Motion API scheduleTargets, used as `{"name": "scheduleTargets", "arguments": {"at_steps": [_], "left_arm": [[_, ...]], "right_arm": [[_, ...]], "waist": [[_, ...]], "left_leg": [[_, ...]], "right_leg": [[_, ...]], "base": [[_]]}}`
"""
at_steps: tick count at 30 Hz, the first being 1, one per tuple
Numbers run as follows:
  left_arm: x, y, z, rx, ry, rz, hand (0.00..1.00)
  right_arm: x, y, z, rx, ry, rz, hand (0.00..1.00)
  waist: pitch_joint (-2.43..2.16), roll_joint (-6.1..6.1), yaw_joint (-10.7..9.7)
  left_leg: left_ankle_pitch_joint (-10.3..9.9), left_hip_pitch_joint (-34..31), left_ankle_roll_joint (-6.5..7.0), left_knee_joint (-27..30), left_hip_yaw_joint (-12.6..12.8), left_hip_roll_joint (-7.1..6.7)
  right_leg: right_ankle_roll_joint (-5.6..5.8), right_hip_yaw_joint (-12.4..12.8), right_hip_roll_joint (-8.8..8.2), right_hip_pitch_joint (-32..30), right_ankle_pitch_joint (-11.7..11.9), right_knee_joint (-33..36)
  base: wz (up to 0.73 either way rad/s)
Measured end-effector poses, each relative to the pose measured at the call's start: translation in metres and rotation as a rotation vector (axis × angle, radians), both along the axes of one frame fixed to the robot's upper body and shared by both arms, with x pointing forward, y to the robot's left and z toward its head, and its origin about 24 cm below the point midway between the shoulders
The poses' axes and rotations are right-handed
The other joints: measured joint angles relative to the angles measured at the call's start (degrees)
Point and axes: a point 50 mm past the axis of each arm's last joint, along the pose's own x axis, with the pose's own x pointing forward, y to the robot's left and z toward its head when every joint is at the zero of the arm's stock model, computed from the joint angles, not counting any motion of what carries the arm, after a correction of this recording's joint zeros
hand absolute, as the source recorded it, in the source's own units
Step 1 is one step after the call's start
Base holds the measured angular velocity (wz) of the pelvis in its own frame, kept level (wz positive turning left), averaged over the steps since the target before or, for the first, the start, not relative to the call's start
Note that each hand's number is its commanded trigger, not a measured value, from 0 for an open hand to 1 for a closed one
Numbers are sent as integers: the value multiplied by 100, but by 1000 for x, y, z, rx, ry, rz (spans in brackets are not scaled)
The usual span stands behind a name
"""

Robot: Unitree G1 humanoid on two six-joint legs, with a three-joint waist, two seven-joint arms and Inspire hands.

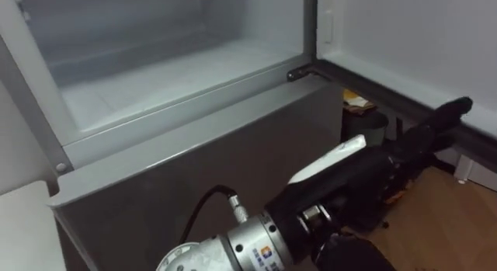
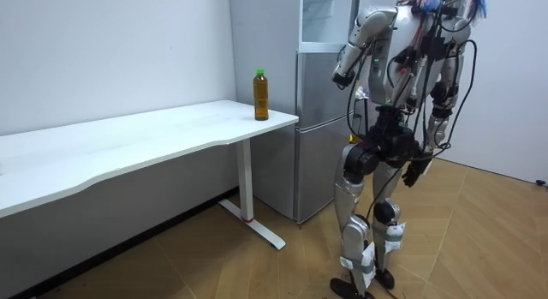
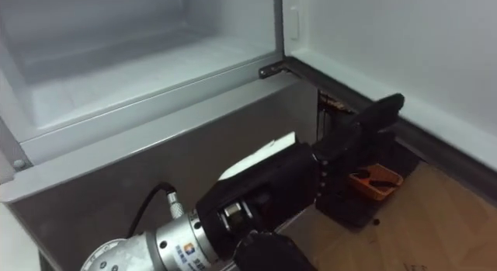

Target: Put the bottle in the upper fridge

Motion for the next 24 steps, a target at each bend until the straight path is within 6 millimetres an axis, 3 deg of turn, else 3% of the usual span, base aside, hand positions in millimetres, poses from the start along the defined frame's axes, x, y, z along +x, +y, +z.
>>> {"name": "scheduleTargets", "arguments": {"at_steps": [5, 11, 17, 19, 24], "left_arm": [[-1, 6, 5, -17, -22, 44, 0], [-9, 11, 8, -19, -55, 74, 0], [-8, 14, 11, -24, -81, 137, 0], [-7, 23, 10, -44, -76, 175, 0], [-7, 42, 4, -110, -40, 263, 0]], "right_arm": [[4, 1, 0, -4, -5, 21, 0], [8, 5, 0, 4, -6, 48, 0], [6, 7, -1, -9, 3, 49, 0], [6, 10, -2, -12, 7, 62, 0], [5, 12, -3, -35, 17, 88, 0]], "waist": [[-15, -1, 264], [-37, -25, 306], [-67, -71, 614], [-97, -113, 644], [-109, -129, 764]], "left_leg": [[20, -40, -23, -6, -157, -68], [90, -134, 12, -23, -616, -178], [149, -134, 51, -21, -820, -258], [198, -134, 68, -27, -942, -298], [211, -203, 86, -21, -1040, -297]], "right_leg": [[0, -165, -29, 19, -5, -7], [31, -648, -137, 159, -25, -68], [59, -883, -204, 305, -46, -88], [72, -968, -236, 315, -56, -89], [89, -1143, -279, 375, -68, -89]], "base": [[19], [40], [22], [22], [17]]}}
